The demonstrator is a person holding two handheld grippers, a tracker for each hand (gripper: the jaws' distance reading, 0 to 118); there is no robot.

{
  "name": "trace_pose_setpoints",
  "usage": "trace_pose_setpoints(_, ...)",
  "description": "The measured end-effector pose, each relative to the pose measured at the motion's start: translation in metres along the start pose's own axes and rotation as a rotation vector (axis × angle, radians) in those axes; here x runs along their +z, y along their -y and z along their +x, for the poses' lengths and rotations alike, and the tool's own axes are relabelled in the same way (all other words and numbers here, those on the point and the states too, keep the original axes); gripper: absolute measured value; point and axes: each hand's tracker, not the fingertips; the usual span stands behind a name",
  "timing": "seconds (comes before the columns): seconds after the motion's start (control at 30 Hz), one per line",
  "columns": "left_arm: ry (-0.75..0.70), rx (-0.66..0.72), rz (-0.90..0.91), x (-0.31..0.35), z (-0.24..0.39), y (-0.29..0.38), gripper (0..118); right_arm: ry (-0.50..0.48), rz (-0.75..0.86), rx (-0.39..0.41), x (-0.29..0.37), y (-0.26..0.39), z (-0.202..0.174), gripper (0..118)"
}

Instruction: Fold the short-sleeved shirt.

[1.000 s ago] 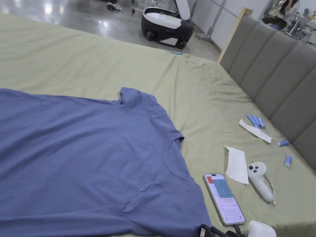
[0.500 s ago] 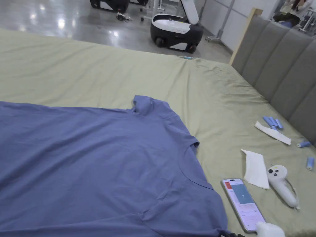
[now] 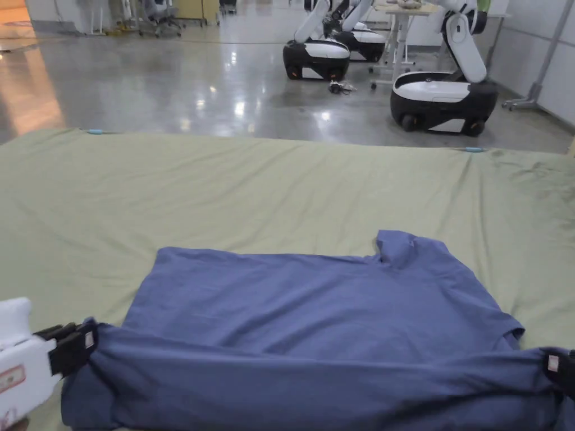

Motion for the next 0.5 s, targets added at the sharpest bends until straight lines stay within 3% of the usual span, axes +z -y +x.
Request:
trace_pose_setpoints(0.17, -0.051, -0.009, -0.092, -0.07, -0.005, -0.02, 4, 0.017, -0.059, 0.007, -0.074, -0.029, -0.009, 7)
trace_pose_setpoints(0.3, -0.057, -0.031, -0.078, -0.081, 0.005, -0.016, 4, 0.035, -0.078, 0.031, -0.102, -0.034, -0.015, 7)
trace_pose_setpoints(0.33, -0.071, -0.047, -0.079, -0.083, 0.007, -0.013, 10, 0.041, -0.081, 0.038, -0.105, -0.032, -0.015, 7)
trace_pose_setpoints(0.37, -0.073, -0.064, -0.087, -0.085, 0.008, -0.012, 24, 0.045, -0.084, 0.046, -0.108, -0.03, -0.015, 14)
trace_pose_setpoints(0.4, -0.09, -0.073, -0.089, -0.084, 0.007, -0.011, 46, 0.041, -0.093, 0.056, -0.109, -0.028, -0.013, 34)
trace_pose_setpoints(0.43, -0.093, -0.078, -0.095, -0.081, 0.008, -0.01, 72, 0.048, -0.101, 0.06, -0.107, -0.027, -0.012, 73)
trace_pose_setpoints(0.47, -0.089, -0.082, -0.095, -0.071, 0.012, -0.014, 75, 0.052, -0.1, 0.058, -0.104, -0.024, -0.011, 95)
trace_pose_setpoints(0.5, -0.05, -0.083, -0.048, -0.057, 0.014, -0.012, 75, 0.046, -0.087, 0.056, -0.096, -0.022, -0.01, 95)
